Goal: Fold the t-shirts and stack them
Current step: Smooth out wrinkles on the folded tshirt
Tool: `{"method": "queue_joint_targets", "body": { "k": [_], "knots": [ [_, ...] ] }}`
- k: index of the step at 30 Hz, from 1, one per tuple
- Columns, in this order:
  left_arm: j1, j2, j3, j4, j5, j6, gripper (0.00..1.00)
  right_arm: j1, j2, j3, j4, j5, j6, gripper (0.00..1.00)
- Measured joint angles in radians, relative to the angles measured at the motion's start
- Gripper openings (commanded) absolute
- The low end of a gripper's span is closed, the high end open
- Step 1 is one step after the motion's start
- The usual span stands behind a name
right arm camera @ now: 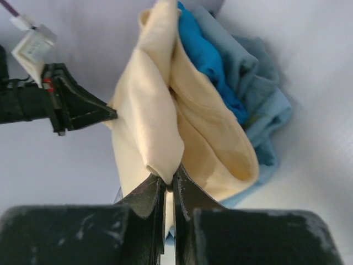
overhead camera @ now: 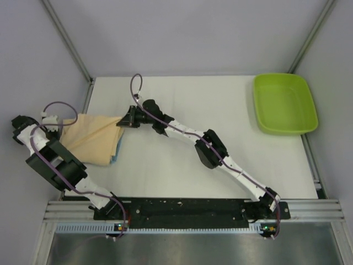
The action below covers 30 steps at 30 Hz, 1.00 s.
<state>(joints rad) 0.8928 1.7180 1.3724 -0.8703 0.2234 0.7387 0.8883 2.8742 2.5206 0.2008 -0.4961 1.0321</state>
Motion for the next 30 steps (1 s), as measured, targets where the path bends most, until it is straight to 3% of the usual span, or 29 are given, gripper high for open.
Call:
{"method": "queue_joint_targets", "body": {
  "k": [1, 2, 3, 7, 15, 21, 25, 30],
  "knots": [
    [0.002, 0.003, -0.001, 0.010, -0.004, 0.000, 0.11, 0.002, 0.000, 0.010, 0.006, 0.006, -0.003, 0.00],
    [0.003, 0.005, -0.003, 0.020, -0.008, 0.000, 0.32, 0.003, 0.000, 0.021, 0.019, 0.013, -0.007, 0.00],
    [0.003, 0.006, -0.005, 0.029, -0.011, 0.001, 0.43, 0.005, 0.000, 0.023, 0.028, 0.019, -0.012, 0.00],
    [0.004, 0.005, -0.003, 0.020, -0.013, 0.054, 0.56, 0.006, 0.000, 0.026, 0.026, 0.037, -0.027, 0.00],
    [-0.074, 0.006, 0.111, -0.204, 0.102, 0.074, 0.57, 0.004, 0.000, 0.017, 0.016, 0.047, -0.037, 0.00],
    [-0.277, 0.103, 0.322, -0.111, 0.146, -0.074, 0.59, 0.004, 0.000, -0.021, 0.010, 0.050, -0.037, 0.00],
    [-0.285, 0.246, 0.478, -0.038, 0.154, -0.174, 0.64, 0.003, 0.000, -0.034, -0.002, 0.047, -0.037, 0.00],
    [-0.300, 0.359, 0.502, 0.004, 0.154, -0.217, 0.65, 0.003, 0.000, -0.036, -0.008, 0.047, -0.043, 0.00]
  ]
}}
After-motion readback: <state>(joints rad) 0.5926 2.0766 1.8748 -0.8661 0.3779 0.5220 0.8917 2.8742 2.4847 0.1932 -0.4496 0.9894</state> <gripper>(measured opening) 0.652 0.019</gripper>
